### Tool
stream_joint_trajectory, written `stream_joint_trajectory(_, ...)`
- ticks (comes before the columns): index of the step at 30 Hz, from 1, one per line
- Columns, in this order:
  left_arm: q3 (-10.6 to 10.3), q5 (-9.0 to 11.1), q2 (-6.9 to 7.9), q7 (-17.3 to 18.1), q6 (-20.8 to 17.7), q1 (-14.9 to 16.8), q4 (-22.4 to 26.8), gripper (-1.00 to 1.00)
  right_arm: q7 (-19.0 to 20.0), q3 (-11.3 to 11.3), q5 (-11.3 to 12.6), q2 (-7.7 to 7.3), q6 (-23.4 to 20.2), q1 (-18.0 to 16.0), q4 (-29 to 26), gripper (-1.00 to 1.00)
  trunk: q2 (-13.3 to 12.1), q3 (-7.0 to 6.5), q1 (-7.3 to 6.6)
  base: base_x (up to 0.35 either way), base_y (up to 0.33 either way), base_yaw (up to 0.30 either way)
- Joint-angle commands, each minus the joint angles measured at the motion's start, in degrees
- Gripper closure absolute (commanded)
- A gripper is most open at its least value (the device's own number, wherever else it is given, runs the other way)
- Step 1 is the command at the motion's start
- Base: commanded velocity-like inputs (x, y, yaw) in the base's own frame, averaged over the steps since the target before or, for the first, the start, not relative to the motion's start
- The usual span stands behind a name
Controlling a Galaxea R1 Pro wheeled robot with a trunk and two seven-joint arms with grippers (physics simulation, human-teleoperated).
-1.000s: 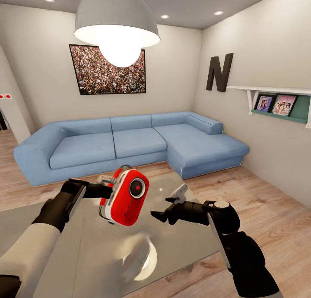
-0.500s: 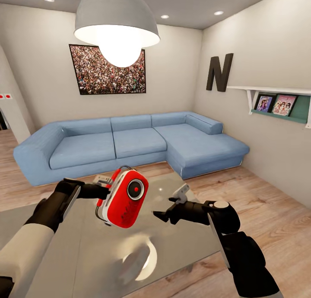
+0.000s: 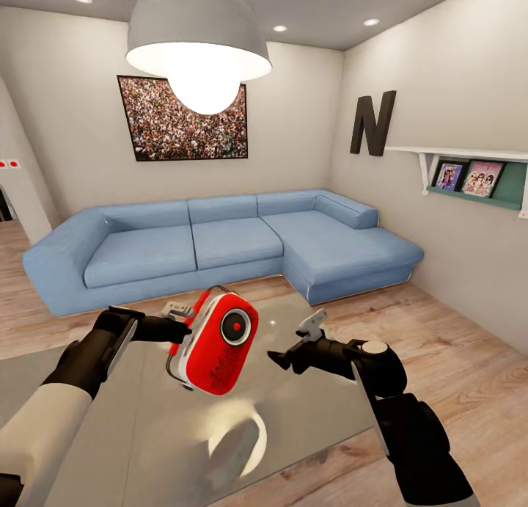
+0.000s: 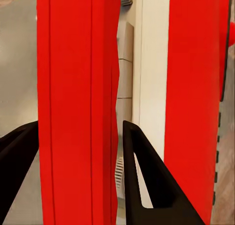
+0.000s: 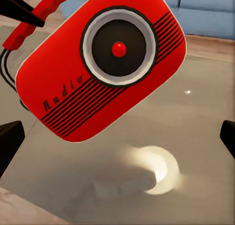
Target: Turn on the radio receiver that's on the table in the living room.
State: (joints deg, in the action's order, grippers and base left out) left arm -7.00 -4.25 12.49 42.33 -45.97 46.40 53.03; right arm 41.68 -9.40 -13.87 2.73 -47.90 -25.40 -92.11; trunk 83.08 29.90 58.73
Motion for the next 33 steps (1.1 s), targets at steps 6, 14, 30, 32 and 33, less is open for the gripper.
stream_joint_trajectory(6, 0.00, -0.09, -0.22, 1.56, 0.10, 0.01, 0.18, 1.00, -0.98, -0.28, 0.07, 0.97, 0.00, 0.00, 0.08, -1.00, 0.00, 0.00, 0.00, 0.000, 0.000, 0.000)
stream_joint_trajectory(14, -0.03, -0.10, -0.53, 1.79, 0.09, 0.01, 0.19, 1.00, -4.95, -0.40, -1.71, 5.05, 0.00, 0.00, 0.23, -1.00, 0.00, 0.00, 0.00, 0.000, 0.000, 0.000)
stream_joint_trajectory(30, 0.04, 0.08, -0.63, 3.41, -0.10, 0.01, 1.51, 1.00, -7.36, -4.85, -7.00, 7.26, -0.06, -0.09, 2.18, -1.00, 0.00, 0.00, 0.00, 0.000, 0.000, 0.000)
stream_joint_trajectory(32, 0.04, 0.10, -0.63, 4.80, -0.16, 0.01, 2.84, 1.00, -7.80, -4.96, -7.03, 7.26, -0.02, -0.08, 2.89, -1.00, 0.00, 0.00, 0.00, 0.000, 0.000, 0.000)
stream_joint_trajectory(33, 0.03, 0.10, -0.63, 4.97, -0.18, 0.01, 3.04, 1.00, -7.85, -4.97, -7.04, 7.26, -0.01, -0.08, 2.97, -1.00, 0.00, 0.00, 0.00, 0.000, 0.000, 0.000)
